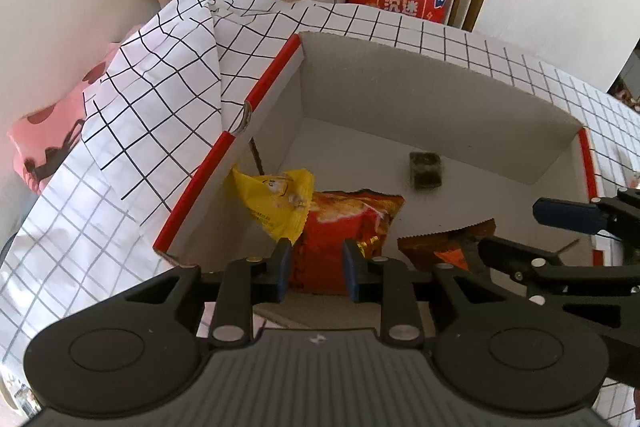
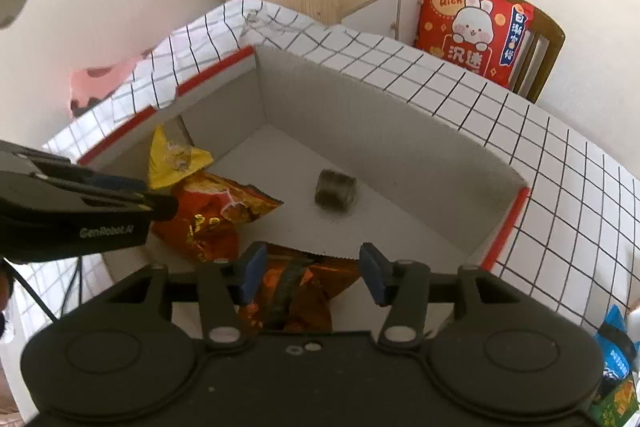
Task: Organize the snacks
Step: 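Move both tools back toward the remaining snack pile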
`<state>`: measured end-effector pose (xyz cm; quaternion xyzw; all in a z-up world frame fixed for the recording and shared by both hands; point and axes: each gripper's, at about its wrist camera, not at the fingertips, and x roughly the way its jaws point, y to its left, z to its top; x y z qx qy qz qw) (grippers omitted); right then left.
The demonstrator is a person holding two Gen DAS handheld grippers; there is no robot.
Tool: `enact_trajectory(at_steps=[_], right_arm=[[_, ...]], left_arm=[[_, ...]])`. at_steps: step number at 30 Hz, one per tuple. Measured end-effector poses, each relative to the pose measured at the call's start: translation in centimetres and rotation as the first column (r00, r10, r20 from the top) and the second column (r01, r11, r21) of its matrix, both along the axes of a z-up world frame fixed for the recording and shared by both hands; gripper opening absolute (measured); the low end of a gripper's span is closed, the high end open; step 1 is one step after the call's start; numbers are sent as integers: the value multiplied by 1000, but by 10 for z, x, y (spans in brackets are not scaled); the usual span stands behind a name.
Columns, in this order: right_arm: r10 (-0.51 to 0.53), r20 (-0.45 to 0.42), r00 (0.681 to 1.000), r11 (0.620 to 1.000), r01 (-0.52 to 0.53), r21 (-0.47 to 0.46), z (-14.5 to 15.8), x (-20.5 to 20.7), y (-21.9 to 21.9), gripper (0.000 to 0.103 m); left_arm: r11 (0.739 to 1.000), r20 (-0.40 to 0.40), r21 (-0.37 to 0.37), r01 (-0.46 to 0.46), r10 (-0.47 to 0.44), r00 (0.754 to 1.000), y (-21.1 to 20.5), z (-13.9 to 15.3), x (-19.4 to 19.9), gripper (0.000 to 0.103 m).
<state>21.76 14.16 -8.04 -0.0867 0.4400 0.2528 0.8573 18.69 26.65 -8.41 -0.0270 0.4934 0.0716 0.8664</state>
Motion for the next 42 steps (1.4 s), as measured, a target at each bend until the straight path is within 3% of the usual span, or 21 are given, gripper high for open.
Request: enact_trajectory(at_steps=[9,13,28,34,42], right_arm=[[-22,26,999,997,20,69,27,-19,-22,62],[-34,47,998,994,29,106,42,-28,-33,64],[-110,119,987,971,81,224,81,-75,-94,82],[-168,133,977,958,130,255,86,-95,-130,88],[-283,147,948,932,236,277,81,-121,-188,100]], left_arm=[[999,71,-33,17,-15,997,-10,23,-23,31],[999,120,-39,24,-19,993,-16,35,-34,61],[989,261,-20,145,-135,956,-78,75,-76,66],[976,285,-40,215,-195,939,-110,75,-83,75],[952,289,-70,297,-266,920,-149,66,-83,75]])
